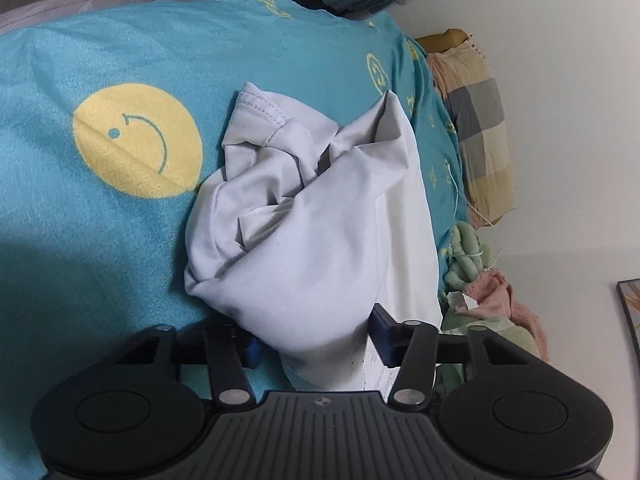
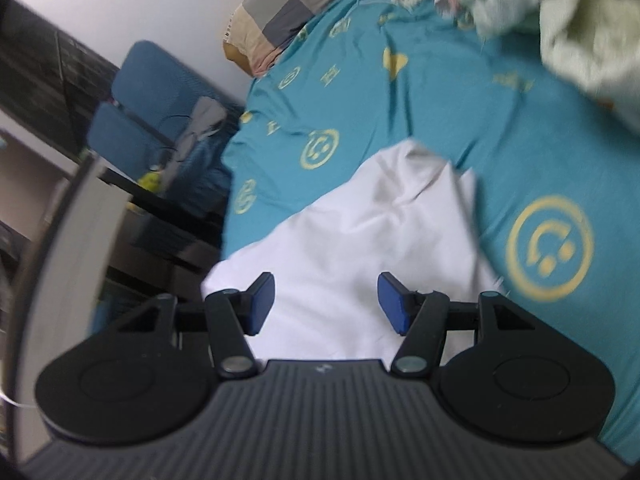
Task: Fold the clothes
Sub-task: 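Grasp the folded white shirt with both grippers and lift it off the sheet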
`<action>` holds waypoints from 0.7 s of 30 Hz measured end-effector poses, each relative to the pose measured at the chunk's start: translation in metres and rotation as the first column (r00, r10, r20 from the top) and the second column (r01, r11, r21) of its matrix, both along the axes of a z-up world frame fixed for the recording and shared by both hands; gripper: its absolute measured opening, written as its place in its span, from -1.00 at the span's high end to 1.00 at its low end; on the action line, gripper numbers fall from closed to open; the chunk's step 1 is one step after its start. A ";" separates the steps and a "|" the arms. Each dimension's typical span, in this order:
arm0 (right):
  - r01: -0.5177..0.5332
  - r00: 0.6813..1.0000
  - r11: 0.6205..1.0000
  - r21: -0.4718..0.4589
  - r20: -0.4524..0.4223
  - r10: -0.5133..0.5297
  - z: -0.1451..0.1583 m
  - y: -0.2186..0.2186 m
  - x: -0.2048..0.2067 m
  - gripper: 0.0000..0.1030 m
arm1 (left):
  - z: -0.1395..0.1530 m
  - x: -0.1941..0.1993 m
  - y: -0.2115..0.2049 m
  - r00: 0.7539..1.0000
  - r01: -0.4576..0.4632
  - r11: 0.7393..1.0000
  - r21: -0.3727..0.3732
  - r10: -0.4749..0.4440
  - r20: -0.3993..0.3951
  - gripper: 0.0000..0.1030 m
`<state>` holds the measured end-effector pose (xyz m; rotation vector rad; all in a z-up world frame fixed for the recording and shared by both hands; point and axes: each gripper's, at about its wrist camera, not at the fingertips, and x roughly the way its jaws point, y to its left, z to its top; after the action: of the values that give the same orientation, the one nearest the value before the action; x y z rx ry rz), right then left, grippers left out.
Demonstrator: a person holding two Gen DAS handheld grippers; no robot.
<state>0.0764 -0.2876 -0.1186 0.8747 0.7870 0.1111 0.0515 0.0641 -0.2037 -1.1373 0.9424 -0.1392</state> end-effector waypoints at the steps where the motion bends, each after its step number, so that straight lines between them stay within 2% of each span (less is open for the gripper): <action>1: -0.007 1.000 0.999 0.035 -0.003 0.007 -0.001 0.002 -0.002 -0.17 | 0.001 0.001 0.000 1.000 0.002 1.000 0.004 -0.002 0.007 0.19; 3: -0.019 1.000 0.994 0.103 -0.008 0.020 -0.004 0.006 -0.005 -0.17 | 0.007 0.003 -0.002 1.000 0.007 1.000 0.013 -0.008 0.029 0.38; 6: -0.032 0.999 0.967 0.253 -0.032 0.041 -0.013 0.007 -0.009 -0.16 | 0.015 0.005 -0.003 0.998 0.011 1.000 0.015 -0.012 0.062 0.50; 7: -0.035 0.997 0.935 0.352 -0.051 0.056 -0.020 0.004 -0.009 -0.16 | 0.016 0.003 -0.002 0.997 0.010 1.000 0.010 -0.010 0.073 0.52; 9: 0.016 0.995 0.830 0.558 -0.094 0.044 -0.037 -0.005 -0.012 -0.16 | 0.020 0.002 0.000 0.996 0.005 1.000 -0.008 -0.005 0.091 0.56; 10: 0.046 0.993 0.790 0.611 -0.111 0.027 -0.042 -0.009 -0.013 -0.16 | 0.021 0.003 0.001 0.995 0.003 1.000 -0.019 -0.001 0.099 0.57; 11: 0.065 0.993 0.773 0.631 -0.117 0.012 -0.044 -0.013 -0.015 -0.16 | 0.022 0.003 0.002 0.994 0.001 1.000 -0.027 0.002 0.105 0.58; 13: 0.076 0.993 0.765 0.640 -0.117 -0.001 -0.044 -0.013 -0.018 -0.16 | 0.023 0.003 0.003 0.994 -0.002 0.999 -0.040 0.007 0.111 0.58; 17: 0.084 0.984 0.721 0.688 -0.172 0.049 -0.055 0.009 -0.020 -0.16 | 0.026 0.003 0.006 0.992 -0.009 0.998 -0.067 0.017 0.122 0.59; 21: 0.116 0.966 0.726 0.678 -0.247 0.077 -0.074 0.028 -0.019 -0.16 | 0.028 0.003 0.009 0.991 -0.015 0.996 -0.093 0.027 0.133 0.60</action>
<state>0.0571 -0.2598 -0.1922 1.6408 1.0018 0.2892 0.0550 0.0726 -0.1755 -1.2070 0.8109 -0.2414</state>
